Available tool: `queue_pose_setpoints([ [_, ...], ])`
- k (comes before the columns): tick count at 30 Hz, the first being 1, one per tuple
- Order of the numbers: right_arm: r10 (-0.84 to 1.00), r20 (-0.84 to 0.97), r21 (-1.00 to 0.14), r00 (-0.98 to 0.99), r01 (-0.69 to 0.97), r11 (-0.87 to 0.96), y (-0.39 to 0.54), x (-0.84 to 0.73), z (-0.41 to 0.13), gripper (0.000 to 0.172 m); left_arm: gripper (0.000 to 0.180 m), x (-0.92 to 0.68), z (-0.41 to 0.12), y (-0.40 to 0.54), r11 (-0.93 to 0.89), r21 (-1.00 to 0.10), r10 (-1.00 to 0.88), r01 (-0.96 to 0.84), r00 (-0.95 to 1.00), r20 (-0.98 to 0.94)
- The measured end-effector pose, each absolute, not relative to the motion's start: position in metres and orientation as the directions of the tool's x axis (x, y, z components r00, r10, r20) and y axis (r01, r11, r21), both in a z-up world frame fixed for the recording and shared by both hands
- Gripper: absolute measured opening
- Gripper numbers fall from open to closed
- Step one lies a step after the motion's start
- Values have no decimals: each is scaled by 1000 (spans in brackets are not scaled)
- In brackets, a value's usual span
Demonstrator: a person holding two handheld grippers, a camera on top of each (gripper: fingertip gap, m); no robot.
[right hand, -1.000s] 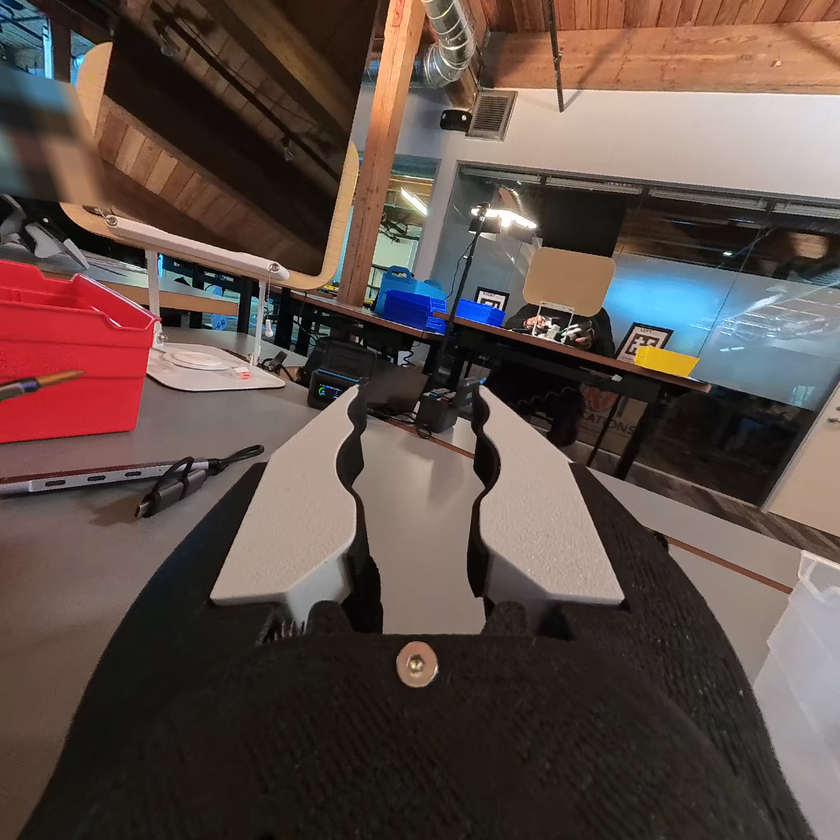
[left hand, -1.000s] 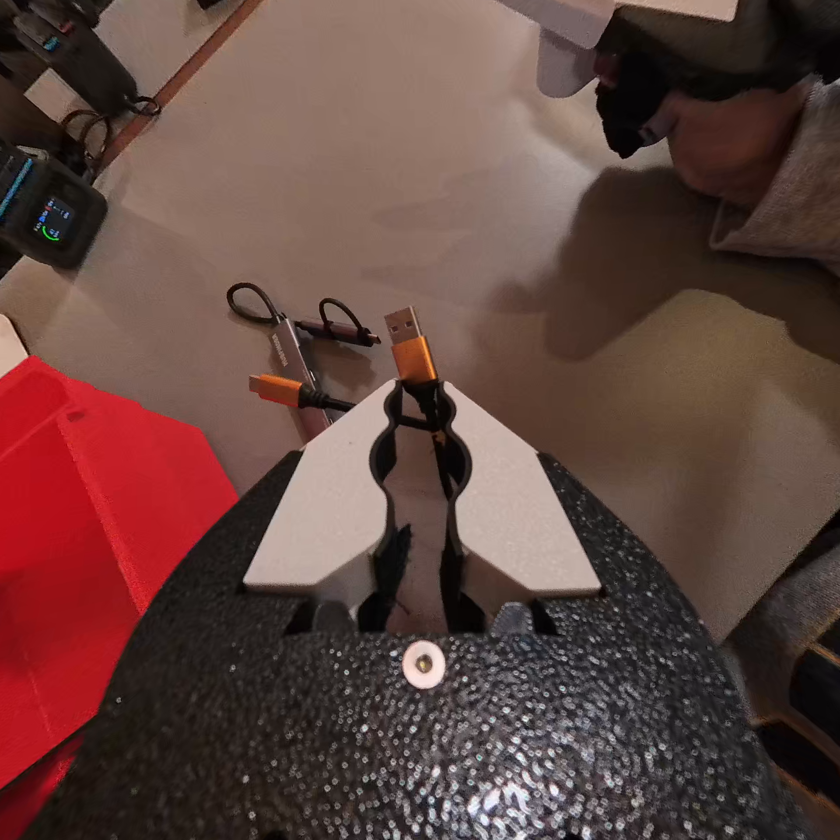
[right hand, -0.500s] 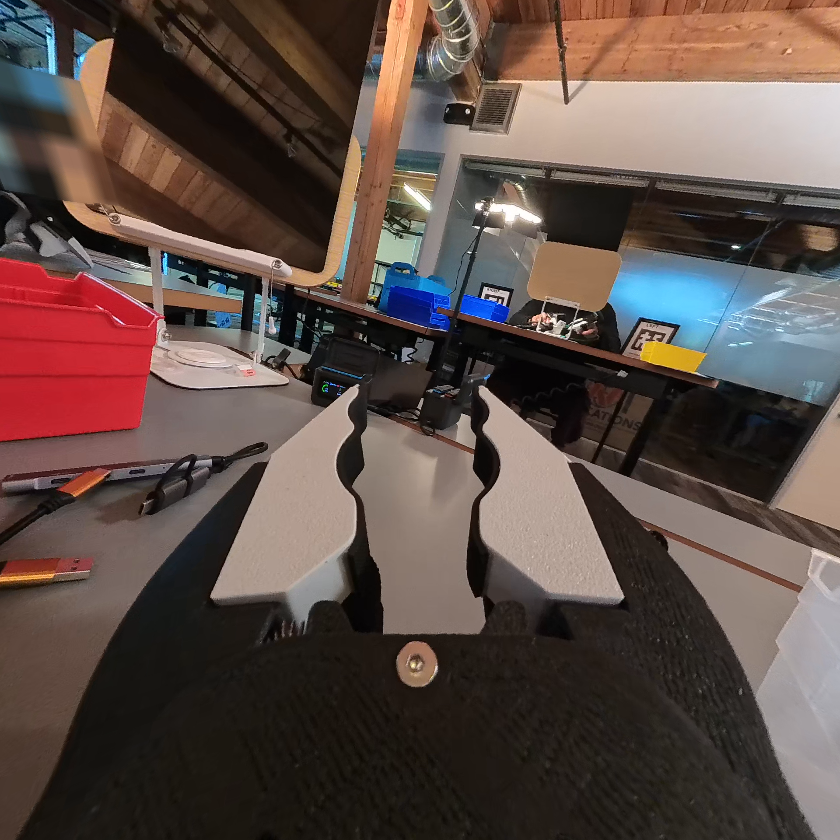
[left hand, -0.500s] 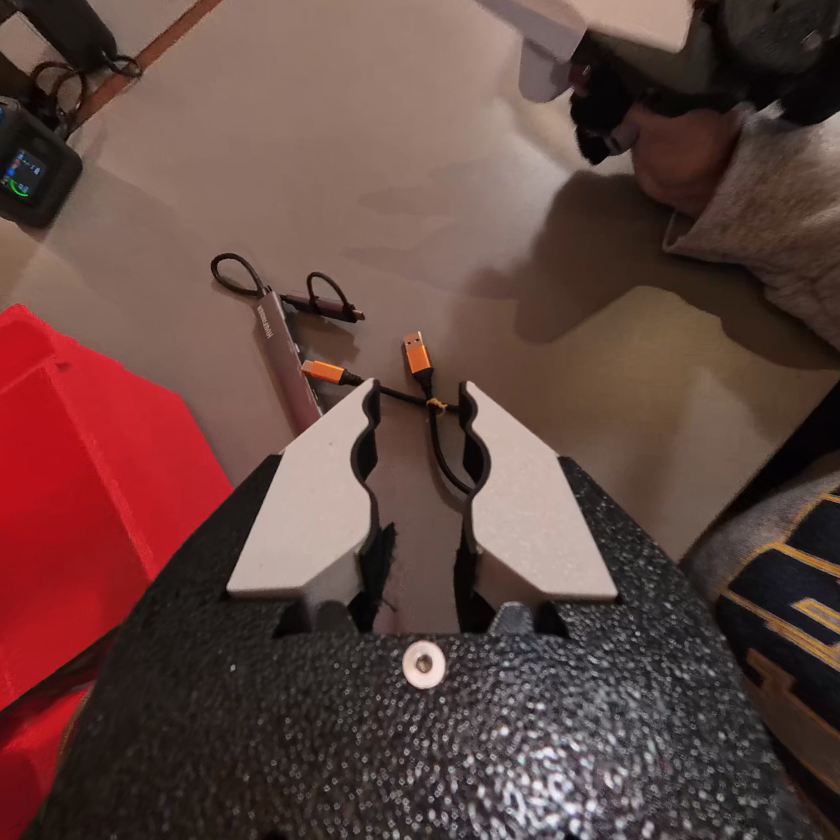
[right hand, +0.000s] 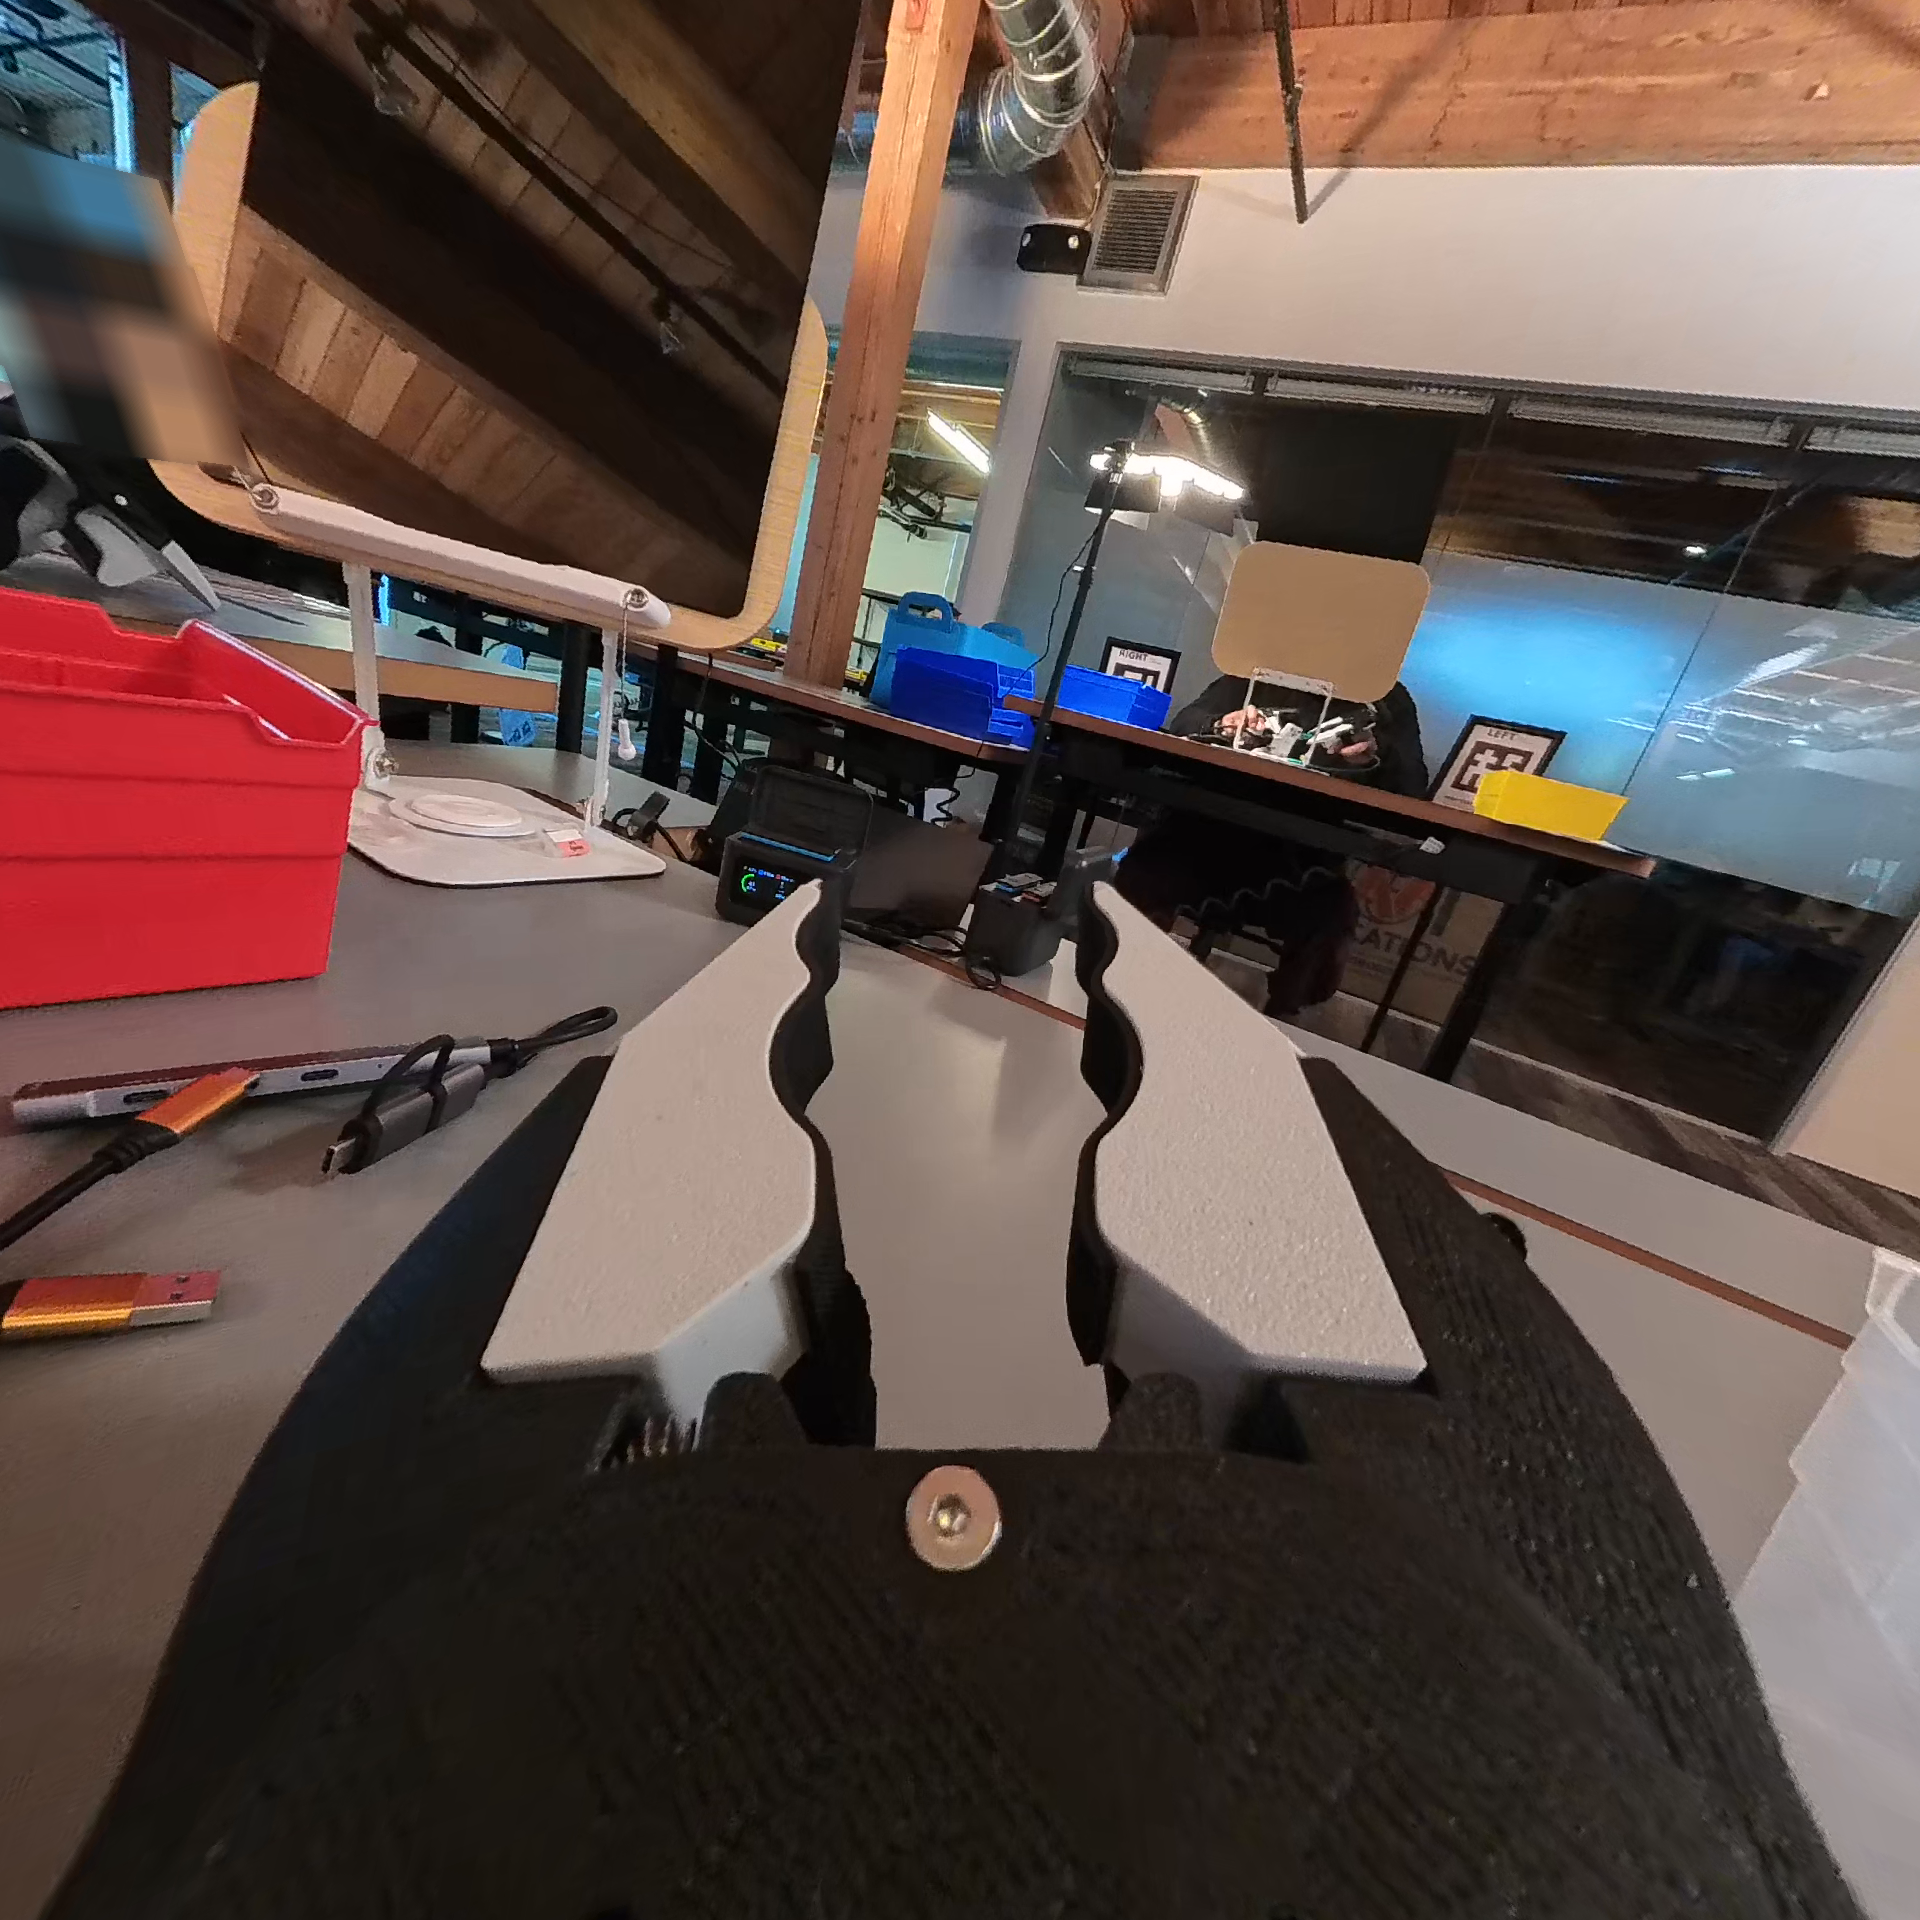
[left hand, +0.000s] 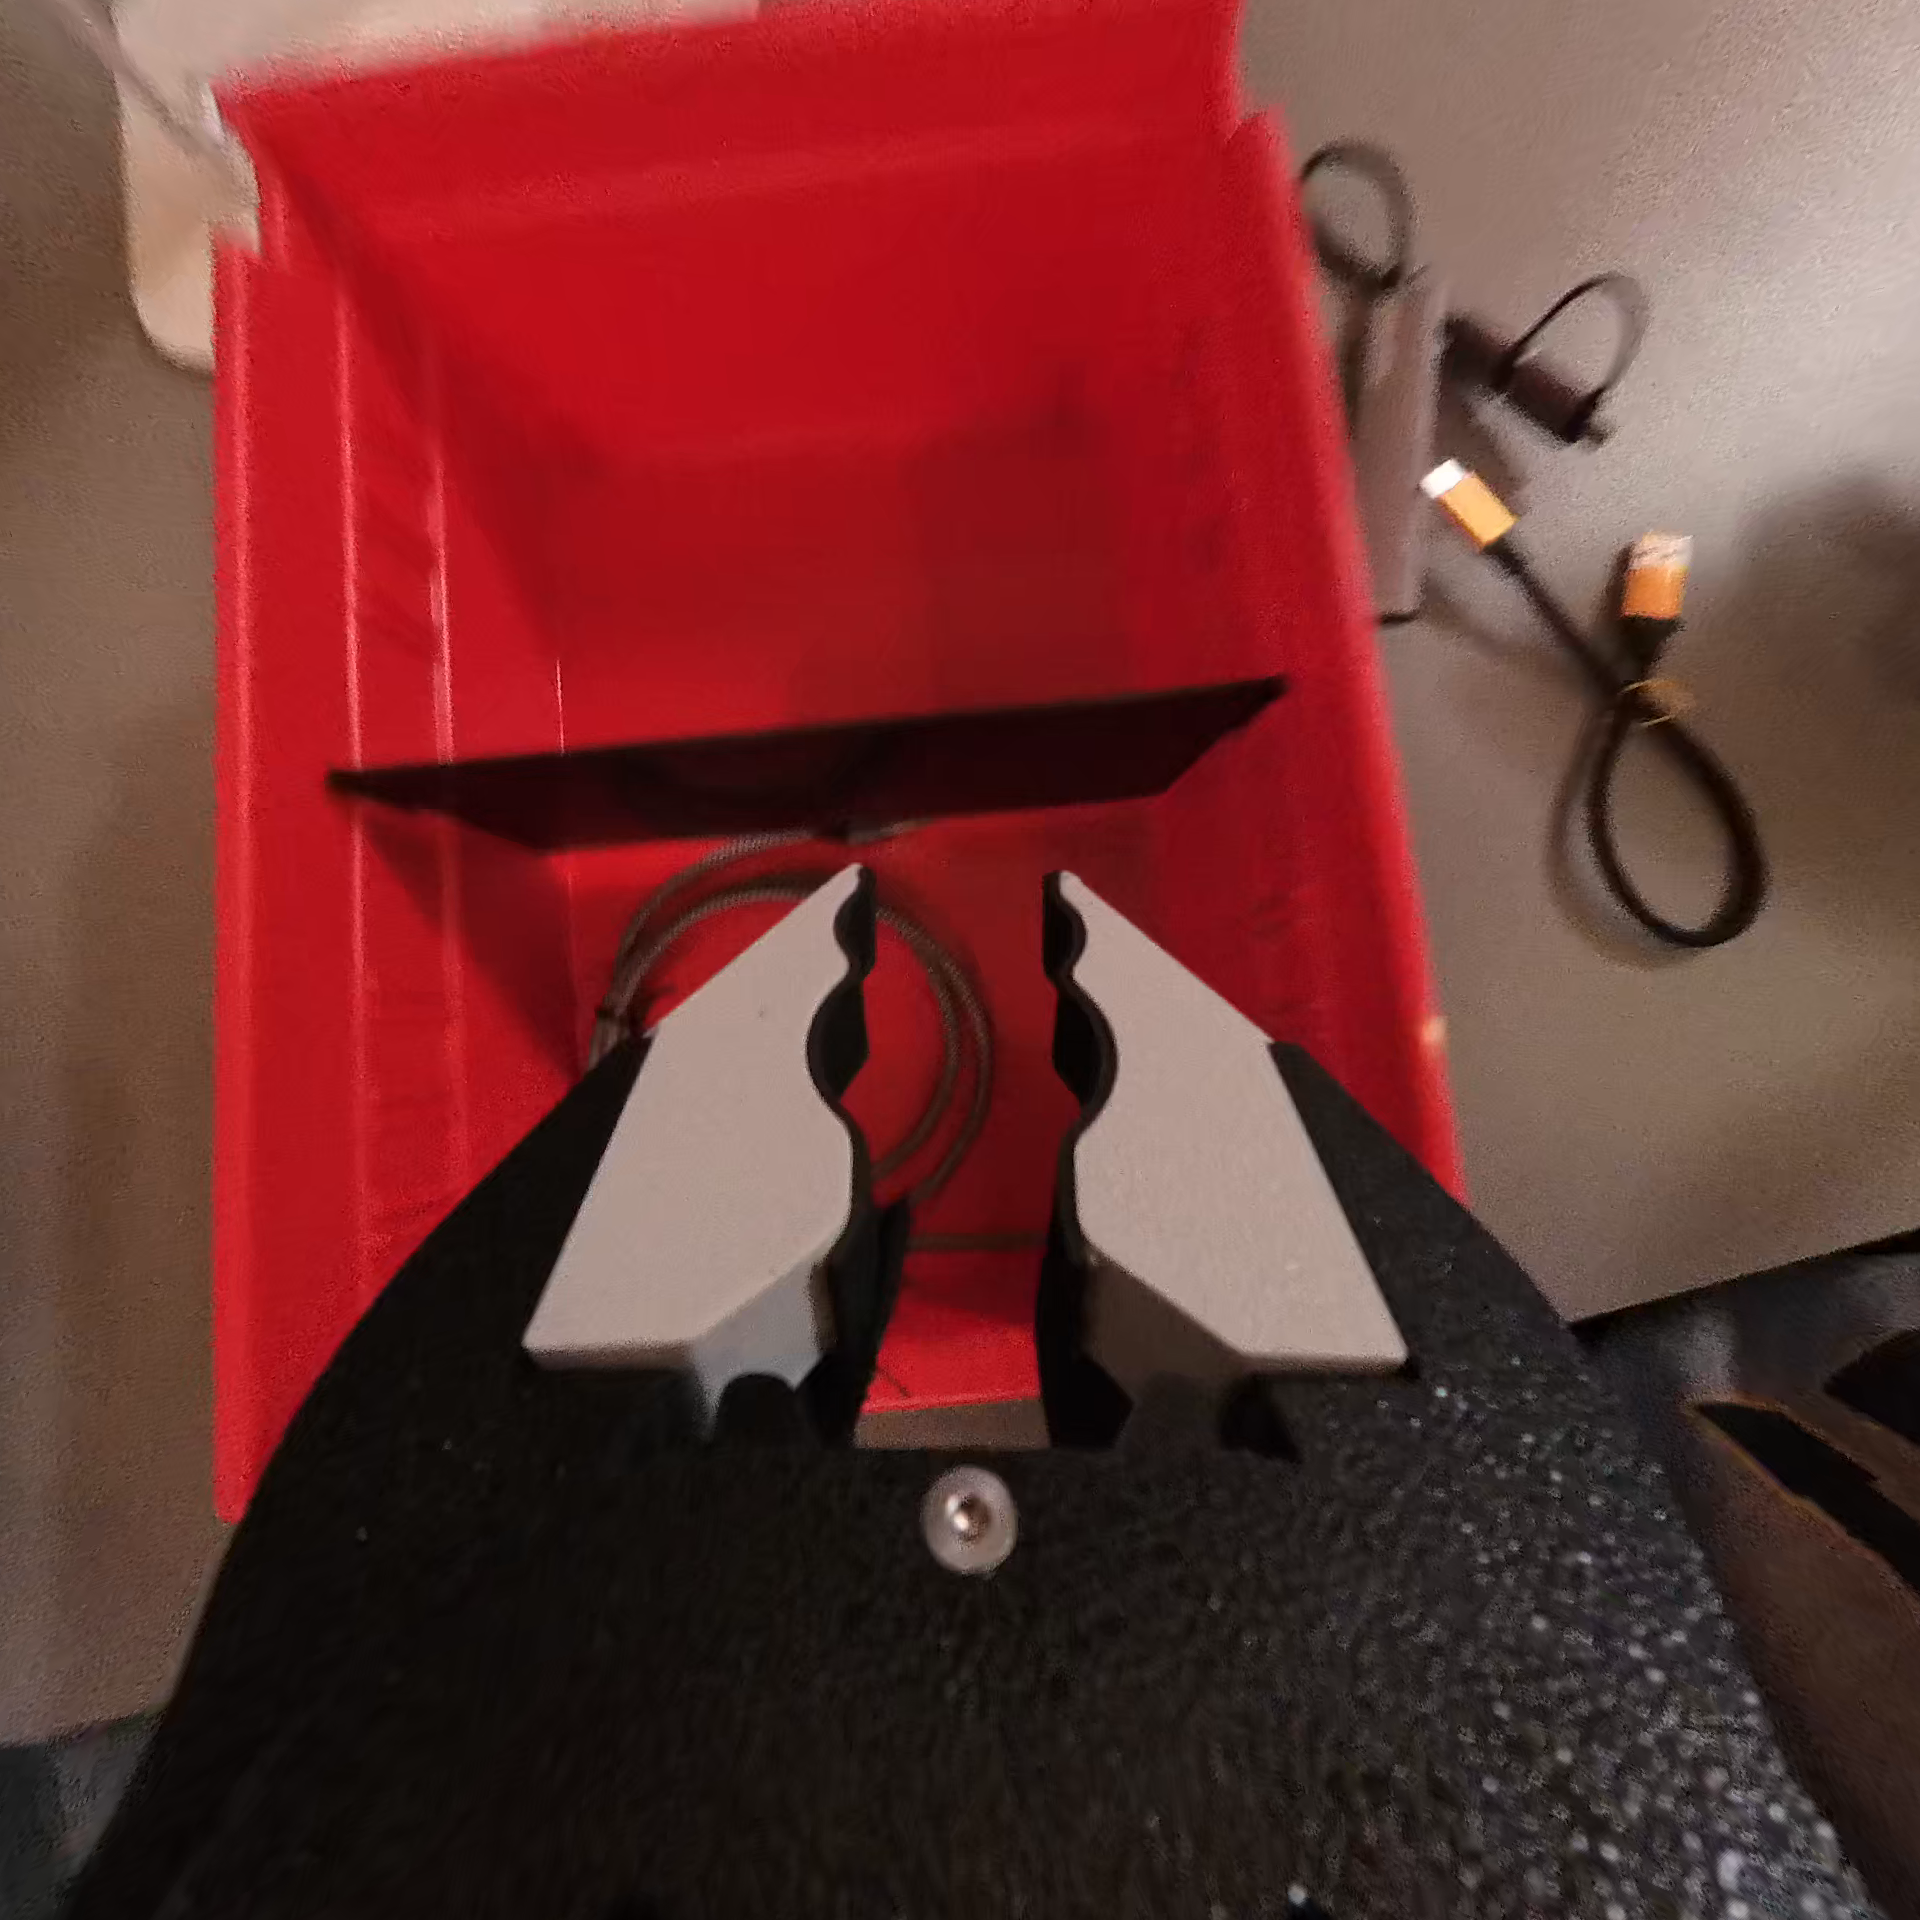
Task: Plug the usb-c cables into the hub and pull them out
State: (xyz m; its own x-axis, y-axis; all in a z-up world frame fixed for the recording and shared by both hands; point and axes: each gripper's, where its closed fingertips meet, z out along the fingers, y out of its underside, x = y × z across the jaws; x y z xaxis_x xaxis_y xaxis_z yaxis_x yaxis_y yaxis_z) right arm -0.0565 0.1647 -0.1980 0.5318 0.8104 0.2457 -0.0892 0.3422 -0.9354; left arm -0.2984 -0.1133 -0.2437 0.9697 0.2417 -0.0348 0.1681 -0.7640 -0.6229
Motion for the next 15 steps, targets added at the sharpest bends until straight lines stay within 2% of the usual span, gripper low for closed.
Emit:
queue_pose_setpoints([
  [4,811,245,-936,531,-88,340,165,-57,-198,44,31,-314,-286,-126,-795,-514,313,321,944,104],
  [7,812,243,-937,530,-89,338,165,-57,-199,44,34,-318,-309,-125,-810,-464,330,359,933,145],
  [10,814,242,-938,528,-87,335,165,-58,-199,44,38,-318,-325,-126,-835,-408,343,370,929,139],
  [15,814,240,-938,529,-90,335,165,-58,-199,44,37,-315,-330,-121,-853,-395,334,342,938,92],
])
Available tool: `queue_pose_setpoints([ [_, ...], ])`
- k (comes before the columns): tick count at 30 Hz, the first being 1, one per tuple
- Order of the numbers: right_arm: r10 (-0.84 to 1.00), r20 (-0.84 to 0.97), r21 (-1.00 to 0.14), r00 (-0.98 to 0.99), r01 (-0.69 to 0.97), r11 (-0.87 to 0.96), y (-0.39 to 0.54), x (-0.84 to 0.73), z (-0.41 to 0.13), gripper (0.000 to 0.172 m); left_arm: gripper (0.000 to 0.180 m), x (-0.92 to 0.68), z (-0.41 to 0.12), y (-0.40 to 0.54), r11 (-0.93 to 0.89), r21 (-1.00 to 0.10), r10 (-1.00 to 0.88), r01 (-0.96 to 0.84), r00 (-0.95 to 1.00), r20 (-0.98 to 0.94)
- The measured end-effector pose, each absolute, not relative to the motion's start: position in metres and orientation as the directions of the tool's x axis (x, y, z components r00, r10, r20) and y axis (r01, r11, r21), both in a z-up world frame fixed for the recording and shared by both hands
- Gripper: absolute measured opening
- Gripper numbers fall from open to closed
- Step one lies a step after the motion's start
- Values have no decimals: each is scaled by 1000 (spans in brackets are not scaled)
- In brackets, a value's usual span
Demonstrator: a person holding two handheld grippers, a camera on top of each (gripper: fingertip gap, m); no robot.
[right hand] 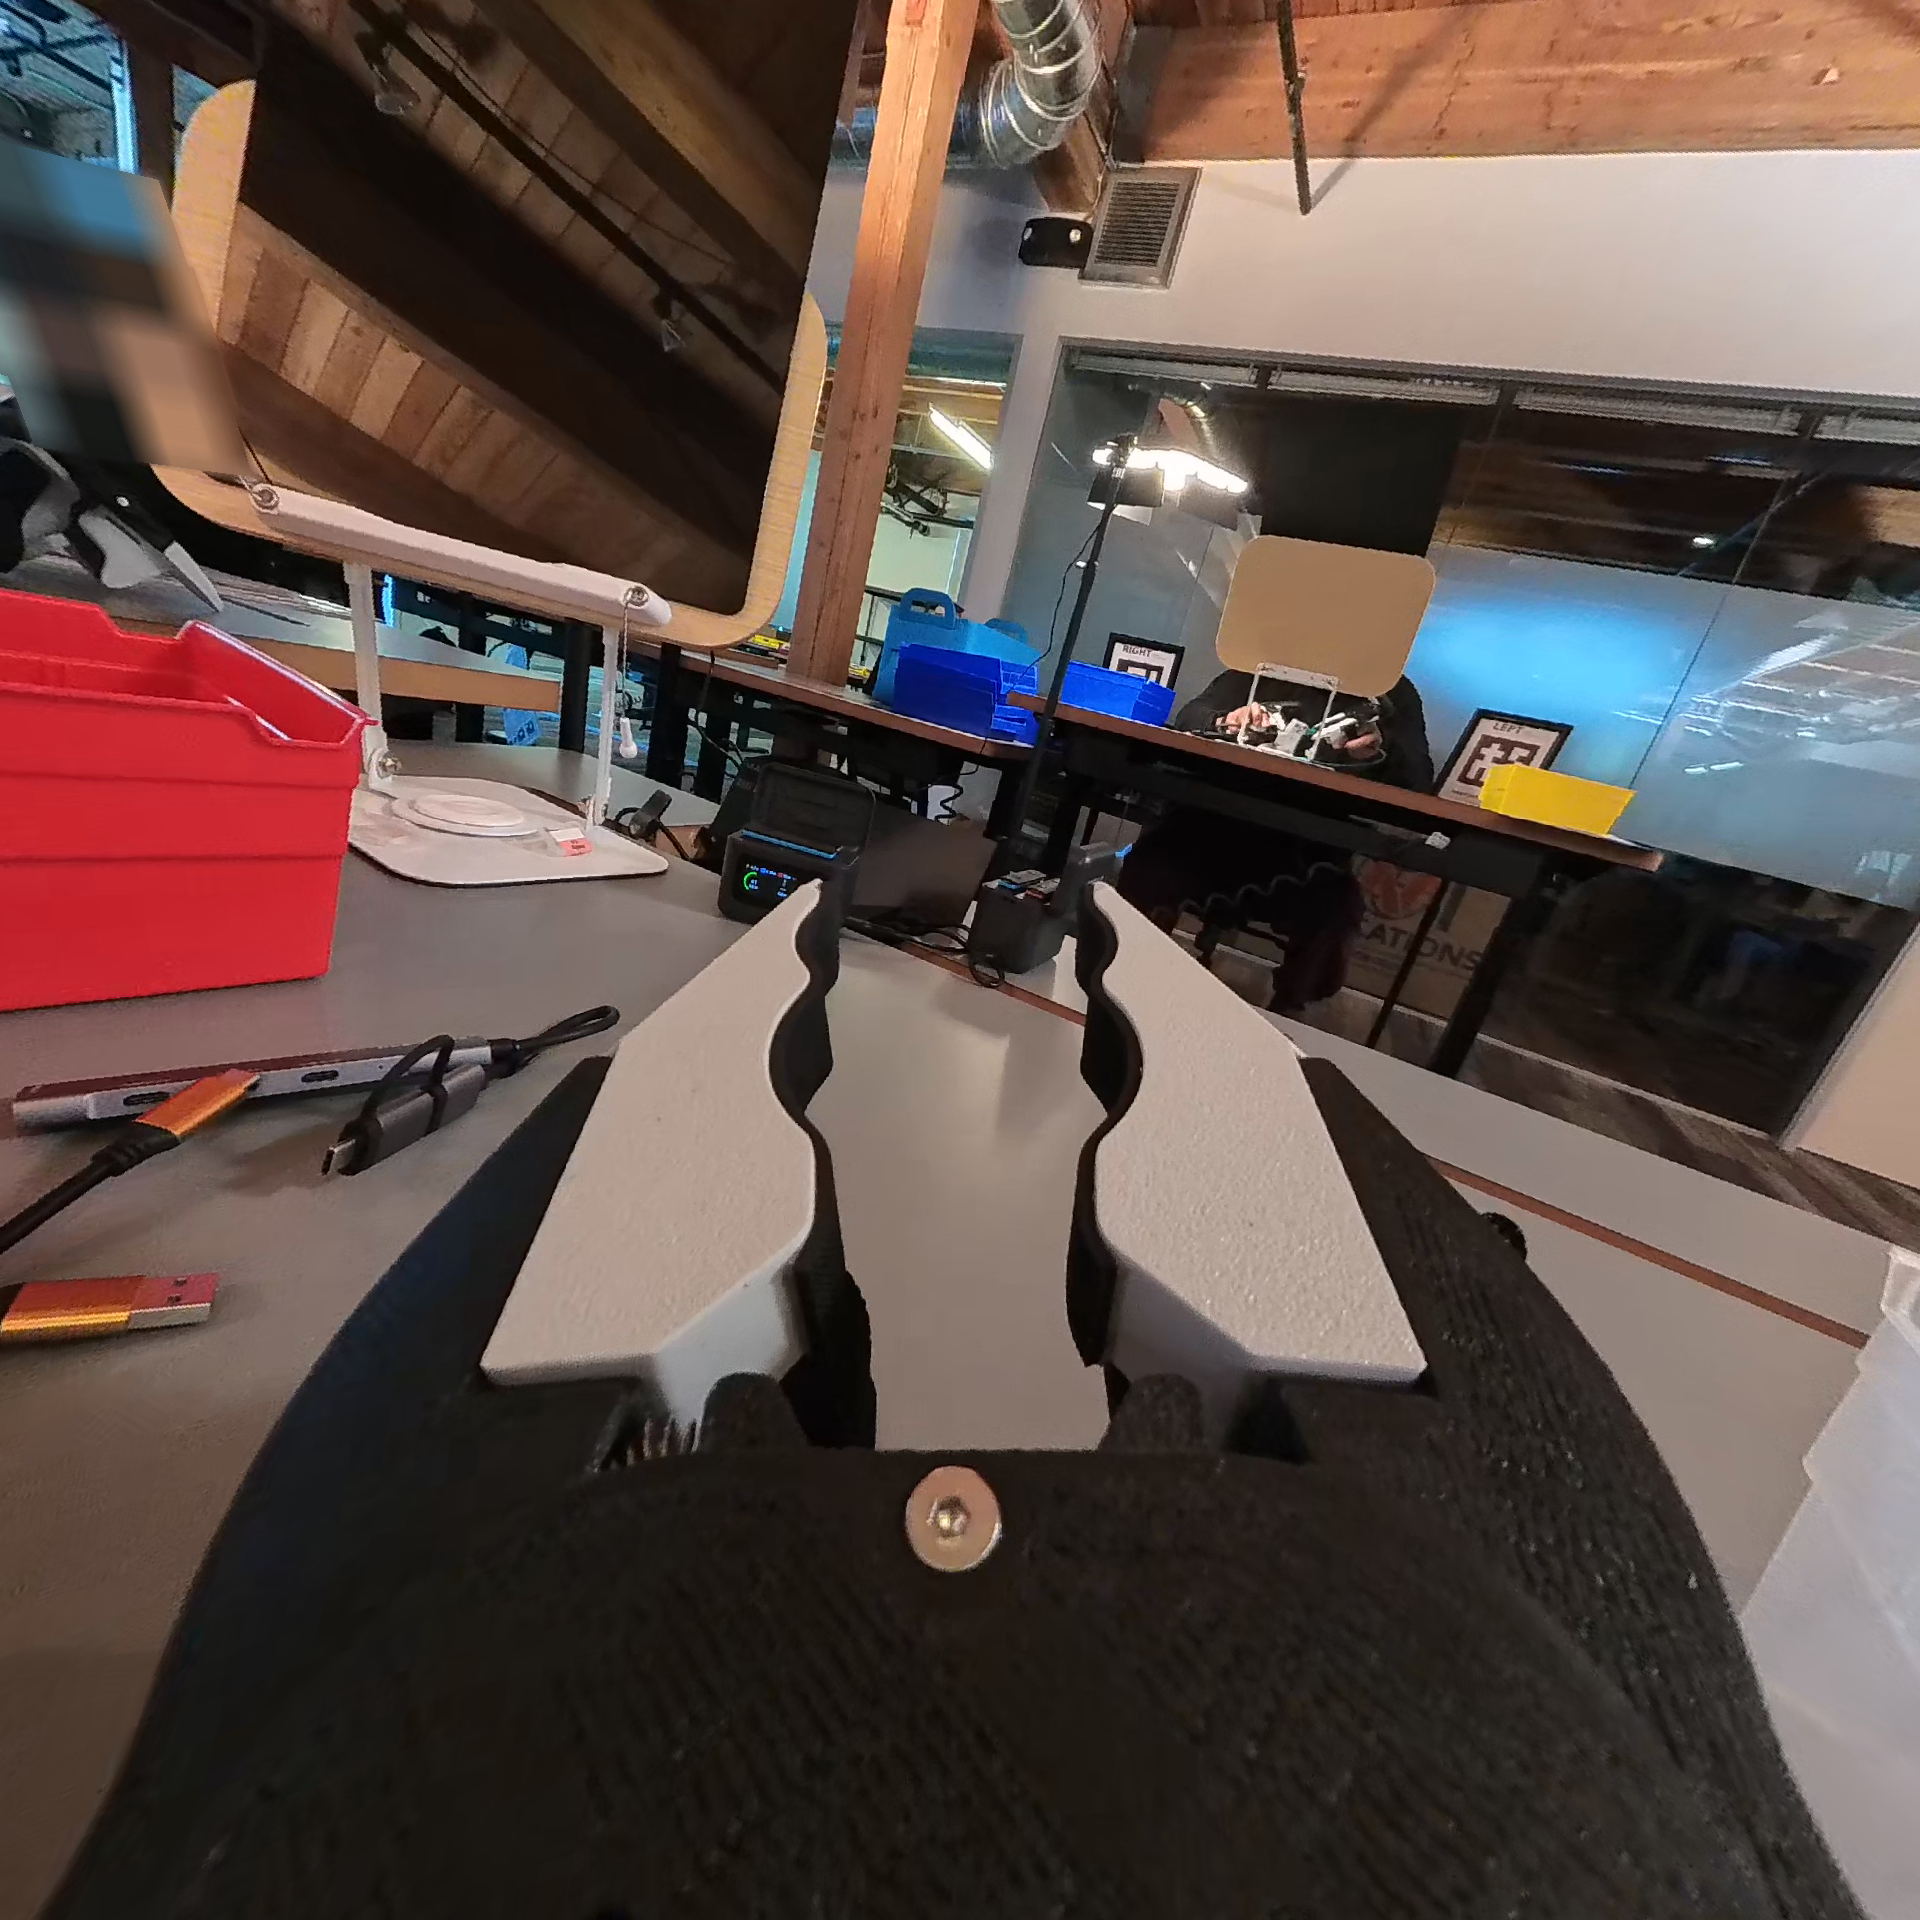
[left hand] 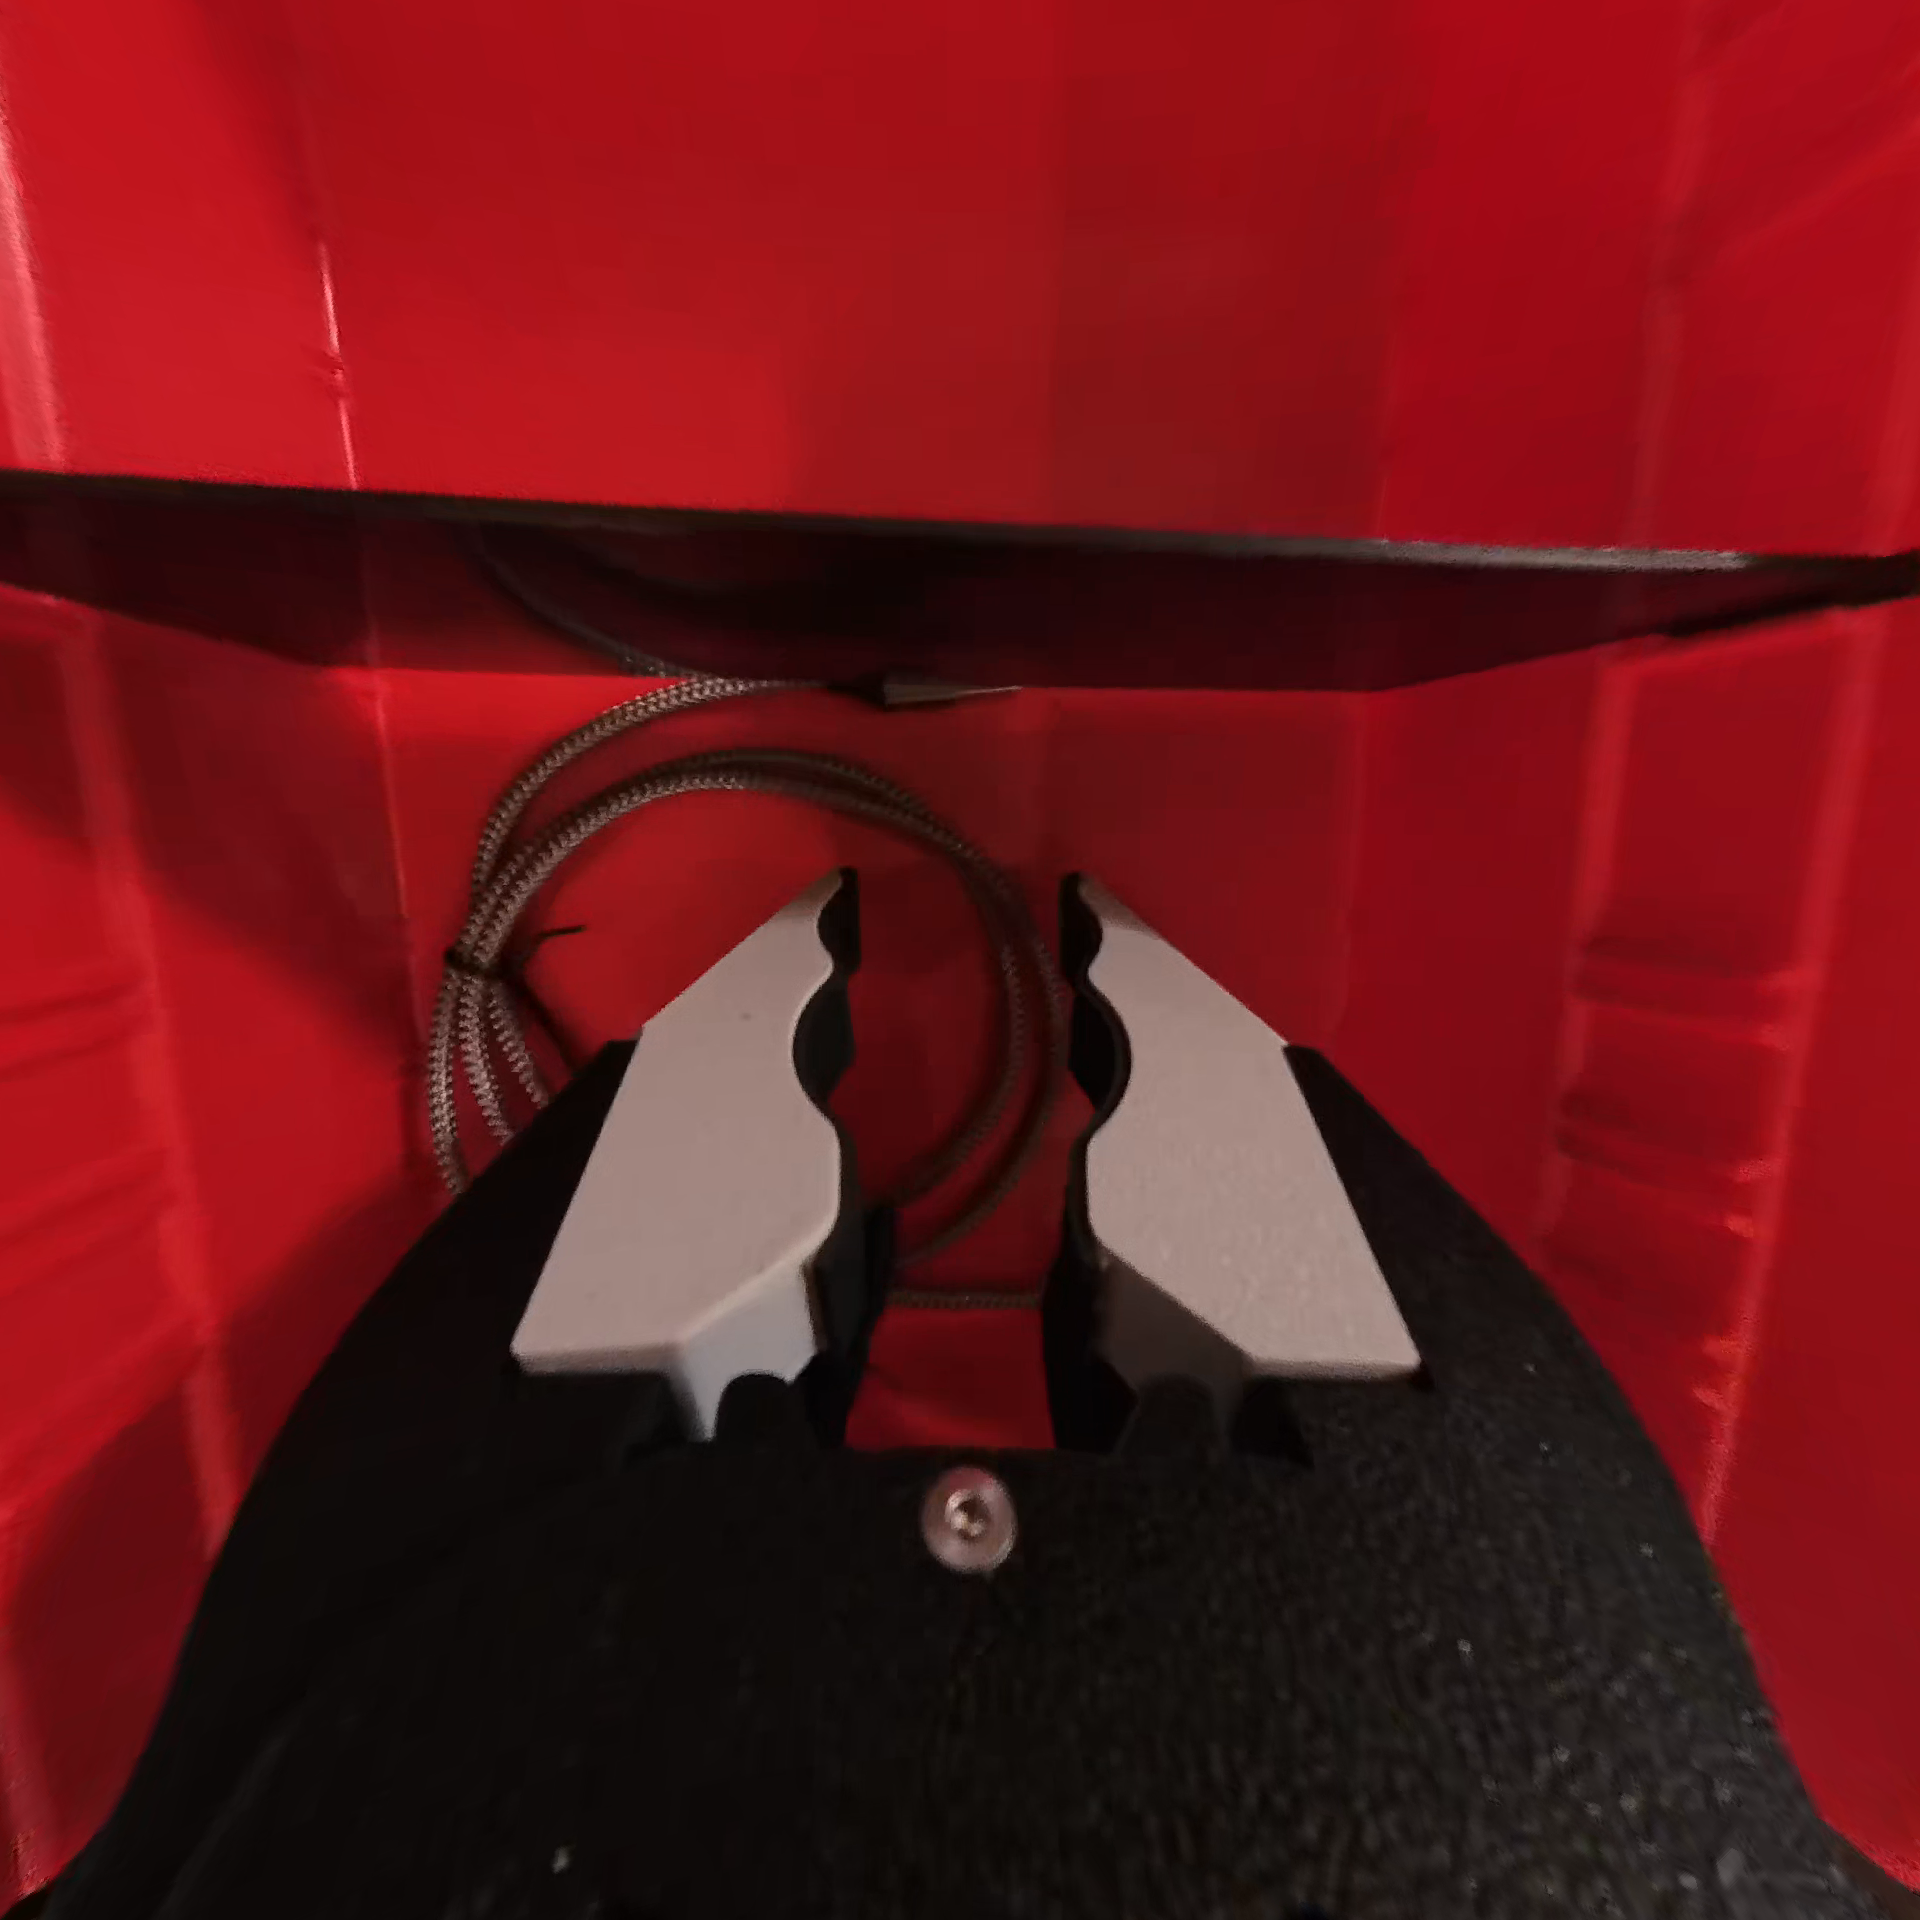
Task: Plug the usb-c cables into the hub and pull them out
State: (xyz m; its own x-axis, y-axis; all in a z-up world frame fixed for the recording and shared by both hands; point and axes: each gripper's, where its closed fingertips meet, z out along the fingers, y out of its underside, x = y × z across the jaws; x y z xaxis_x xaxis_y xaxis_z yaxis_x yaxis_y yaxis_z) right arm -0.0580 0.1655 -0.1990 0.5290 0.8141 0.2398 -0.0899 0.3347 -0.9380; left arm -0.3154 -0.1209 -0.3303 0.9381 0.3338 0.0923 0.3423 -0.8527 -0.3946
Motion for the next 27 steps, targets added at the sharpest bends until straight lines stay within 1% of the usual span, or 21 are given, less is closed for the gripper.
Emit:
queue_pose_setpoints([
  [3,814,240,-938,528,-89,334,165,-58,-199,44,31,-316,-333,-123,-894,-357,296,271,955,-17],
  [5,815,239,-939,528,-89,333,165,-58,-200,44,14,-308,-333,-121,-911,-336,262,241,965,-21],
  [6,815,239,-939,528,-89,333,165,-58,-200,44,9,-305,-333,-122,-919,-324,250,226,968,-34],
  [10,814,235,-939,530,-92,331,166,-57,-199,44,3,-304,-330,-143,-944,-232,261,236,962,-82],
  [11,814,233,-939,532,-94,330,166,-57,-199,44,2,-303,-325,-147,-943,-235,263,236,960,-92],
  [15,815,225,-940,534,-100,325,166,-56,-198,44,1,-307,-278,-162,-921,-315,303,230,930,-208],
  [20,819,223,-942,528,-101,321,165,-58,-199,44,1,-304,-204,-170,-848,-507,357,156,875,-328],
  [23,820,222,-942,527,-100,320,165,-59,-200,44,1,-299,-147,-161,-773,-634,372,23,826,-424],
  [25,820,218,-942,529,-105,318,166,-59,-199,44,1,-292,-107,-148,-697,-710,371,-99,798,-475],
  [27,818,217,-942,533,-107,319,166,-58,-198,44,1,-277,-70,-130,-615,-755,350,-226,780,-519],
])
